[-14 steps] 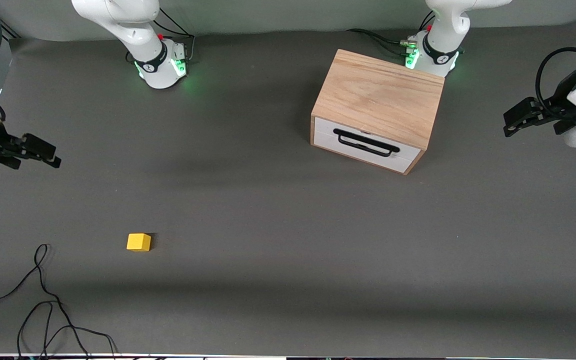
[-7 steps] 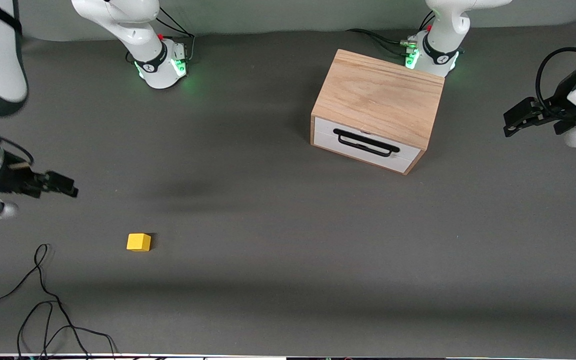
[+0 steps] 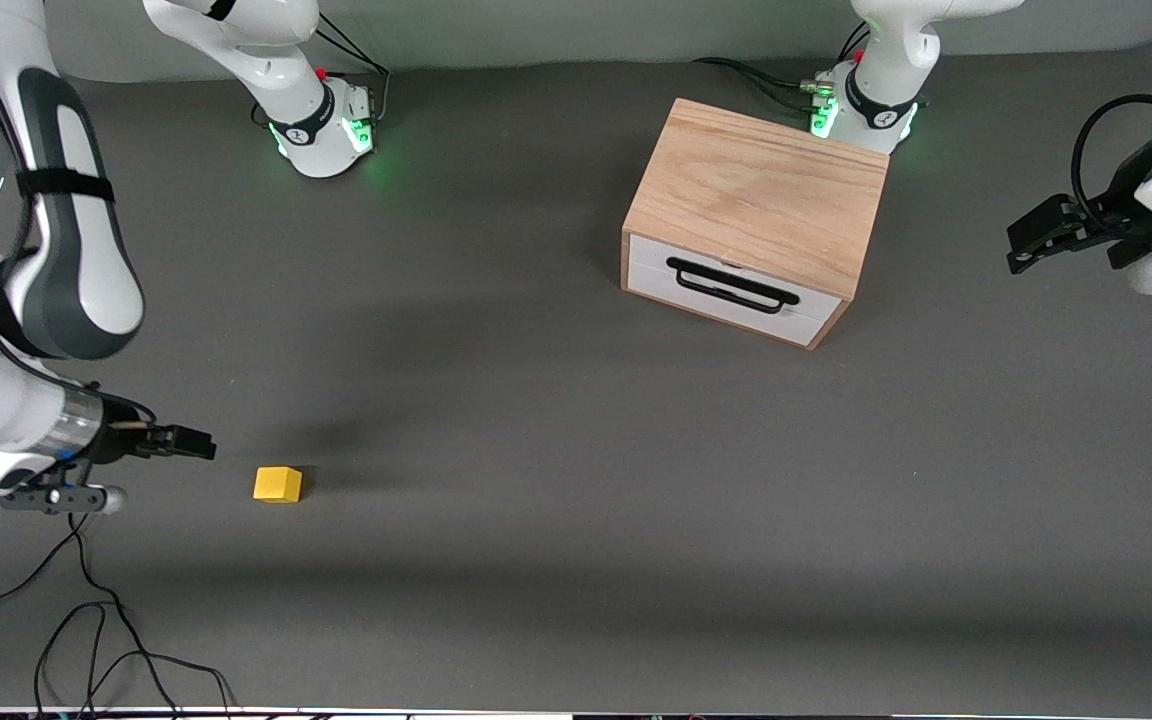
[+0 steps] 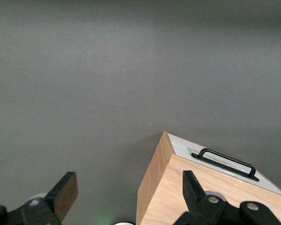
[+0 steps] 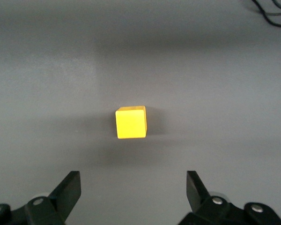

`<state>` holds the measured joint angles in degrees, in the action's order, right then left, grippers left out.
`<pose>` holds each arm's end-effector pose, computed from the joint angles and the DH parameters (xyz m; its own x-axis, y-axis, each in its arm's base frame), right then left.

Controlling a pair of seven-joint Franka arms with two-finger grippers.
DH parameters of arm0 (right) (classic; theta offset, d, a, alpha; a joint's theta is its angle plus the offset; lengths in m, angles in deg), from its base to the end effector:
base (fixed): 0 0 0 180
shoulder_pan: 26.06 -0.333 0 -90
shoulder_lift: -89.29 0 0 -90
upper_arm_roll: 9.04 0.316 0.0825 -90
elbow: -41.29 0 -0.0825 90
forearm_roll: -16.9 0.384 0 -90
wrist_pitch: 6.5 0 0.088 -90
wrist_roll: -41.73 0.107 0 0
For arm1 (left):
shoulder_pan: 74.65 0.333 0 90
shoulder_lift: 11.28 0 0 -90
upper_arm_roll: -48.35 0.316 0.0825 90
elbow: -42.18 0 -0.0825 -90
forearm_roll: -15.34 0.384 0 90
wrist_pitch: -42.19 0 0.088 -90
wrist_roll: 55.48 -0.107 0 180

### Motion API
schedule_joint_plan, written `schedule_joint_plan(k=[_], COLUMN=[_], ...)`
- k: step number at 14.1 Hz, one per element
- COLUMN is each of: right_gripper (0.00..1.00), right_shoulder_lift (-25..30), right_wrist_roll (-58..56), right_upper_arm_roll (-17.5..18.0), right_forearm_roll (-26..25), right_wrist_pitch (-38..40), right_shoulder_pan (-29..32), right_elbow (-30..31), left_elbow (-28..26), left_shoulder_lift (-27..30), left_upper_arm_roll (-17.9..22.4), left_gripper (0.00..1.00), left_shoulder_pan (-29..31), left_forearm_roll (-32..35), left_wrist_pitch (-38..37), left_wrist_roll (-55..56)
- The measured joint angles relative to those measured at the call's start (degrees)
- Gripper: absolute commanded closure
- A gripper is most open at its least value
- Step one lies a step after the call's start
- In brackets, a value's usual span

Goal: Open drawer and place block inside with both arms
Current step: 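Grasp the yellow cube with the right gripper while the left gripper reaches the handle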

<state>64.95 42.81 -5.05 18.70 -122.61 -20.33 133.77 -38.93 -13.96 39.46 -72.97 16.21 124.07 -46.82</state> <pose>0.6715 -0.0241 0.3799 0.9975 -0.0688 -0.0131 -0.0694 -0.9960 -0.0565 0.5504 -0.0653 0.6588 0.9991 0.0274 -0.0312 0.0271 -0.9996 -0.0127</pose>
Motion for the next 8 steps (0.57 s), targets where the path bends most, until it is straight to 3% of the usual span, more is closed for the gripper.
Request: schedule_joint_plan(k=[4,8], right_gripper=[0.00,0.00], right_shoulder_lift=[-6.2,-10.6], right_wrist_roll=[3.0,7.1], right_upper_arm_roll=[0.1,0.1], right_forearm_roll=[-3.0,-4.2], right_wrist_pitch=[-8.1,-10.8], right_shoulder_pan=[-1.2,-2.8], right_elbow=[0.0,-0.3], left_elbow=[0.0,0.0], left_shoulder_lift=[0.0,0.0], left_upper_arm_roll=[0.0,-0.1], left_gripper=[0.00,0.00], left_shoulder_pan=[0.0,0.0], left_forearm_roll=[0.0,0.0], left_wrist_pitch=[0.0,0.0], left_wrist_roll=[0.0,0.3])
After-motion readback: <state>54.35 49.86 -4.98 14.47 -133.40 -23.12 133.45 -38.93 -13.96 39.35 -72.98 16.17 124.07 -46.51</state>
